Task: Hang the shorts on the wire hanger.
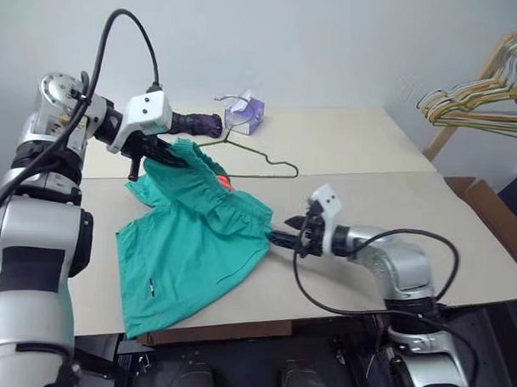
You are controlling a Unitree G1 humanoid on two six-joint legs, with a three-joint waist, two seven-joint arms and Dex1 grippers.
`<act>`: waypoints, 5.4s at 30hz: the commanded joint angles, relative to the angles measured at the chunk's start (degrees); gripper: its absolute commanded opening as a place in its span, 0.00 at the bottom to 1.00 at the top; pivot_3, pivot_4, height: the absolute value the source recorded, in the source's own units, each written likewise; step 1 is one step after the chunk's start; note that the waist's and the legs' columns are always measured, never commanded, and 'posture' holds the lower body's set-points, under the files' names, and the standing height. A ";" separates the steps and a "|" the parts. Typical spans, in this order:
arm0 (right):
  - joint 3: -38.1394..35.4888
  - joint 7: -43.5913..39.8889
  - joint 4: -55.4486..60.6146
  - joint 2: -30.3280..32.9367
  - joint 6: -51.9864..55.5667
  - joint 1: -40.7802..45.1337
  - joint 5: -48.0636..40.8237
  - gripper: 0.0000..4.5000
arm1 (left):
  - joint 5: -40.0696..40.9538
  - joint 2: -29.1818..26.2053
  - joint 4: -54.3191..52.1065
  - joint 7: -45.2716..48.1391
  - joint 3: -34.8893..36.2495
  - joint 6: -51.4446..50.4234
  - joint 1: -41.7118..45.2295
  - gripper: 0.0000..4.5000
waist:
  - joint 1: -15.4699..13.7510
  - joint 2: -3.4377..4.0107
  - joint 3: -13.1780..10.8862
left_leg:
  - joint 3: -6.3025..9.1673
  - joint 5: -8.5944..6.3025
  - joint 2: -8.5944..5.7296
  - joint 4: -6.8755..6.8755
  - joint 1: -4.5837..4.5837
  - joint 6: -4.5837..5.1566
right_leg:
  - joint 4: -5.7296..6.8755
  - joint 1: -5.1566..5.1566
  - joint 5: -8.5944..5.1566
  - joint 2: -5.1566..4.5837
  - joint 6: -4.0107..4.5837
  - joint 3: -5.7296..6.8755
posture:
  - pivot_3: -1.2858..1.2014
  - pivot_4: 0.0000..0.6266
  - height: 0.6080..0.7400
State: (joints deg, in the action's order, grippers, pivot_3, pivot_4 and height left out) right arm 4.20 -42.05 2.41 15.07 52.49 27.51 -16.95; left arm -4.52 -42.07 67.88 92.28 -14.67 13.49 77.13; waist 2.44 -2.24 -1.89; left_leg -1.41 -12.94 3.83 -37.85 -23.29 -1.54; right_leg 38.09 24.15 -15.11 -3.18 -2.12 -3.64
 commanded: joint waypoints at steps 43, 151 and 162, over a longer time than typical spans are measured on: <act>-7.72 7.93 -9.93 10.74 -10.30 7.64 -0.73 0.01 | 13.21 -11.80 -12.76 0.22 -10.27 -3.92 -6.89 0.00 | 0.12 0.01 0.00 | 0.02 0.00 0.01 0.00 0.00 0.00 | 0.00 0.01 0.00 0.00 0.00 0.01 | 0.53 0.00 1.00; 13.20 -20.81 -1.11 18.61 -16.30 23.98 8.36 0.00 | 11.57 -8.77 -16.69 -1.74 1.10 -2.63 -13.35 0.93 | -0.32 0.01 -0.01 | 0.00 0.00 0.02 -0.02 0.00 0.01 | 0.02 0.02 0.00 -0.01 0.00 0.04 | 0.54 0.00 1.00; 10.22 -17.67 3.45 19.84 -10.94 20.53 7.08 0.00 | 10.08 -10.88 -14.96 -5.12 7.17 -3.76 -15.32 0.99 | -0.53 0.01 -0.01 | 0.00 -0.01 0.02 -0.02 0.00 0.01 | 0.02 0.02 0.00 -0.01 0.00 0.05 | 0.53 0.00 1.00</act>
State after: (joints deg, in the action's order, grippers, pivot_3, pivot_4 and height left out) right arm 17.21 -60.89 3.06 34.26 40.19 48.02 -8.77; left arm 5.68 -51.90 53.68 88.12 -9.66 10.01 62.26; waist 1.91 -2.23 -1.90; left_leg -1.42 -12.94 3.85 -37.86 -23.29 -1.53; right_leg 38.11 24.17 -15.11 -3.19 -2.12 -3.59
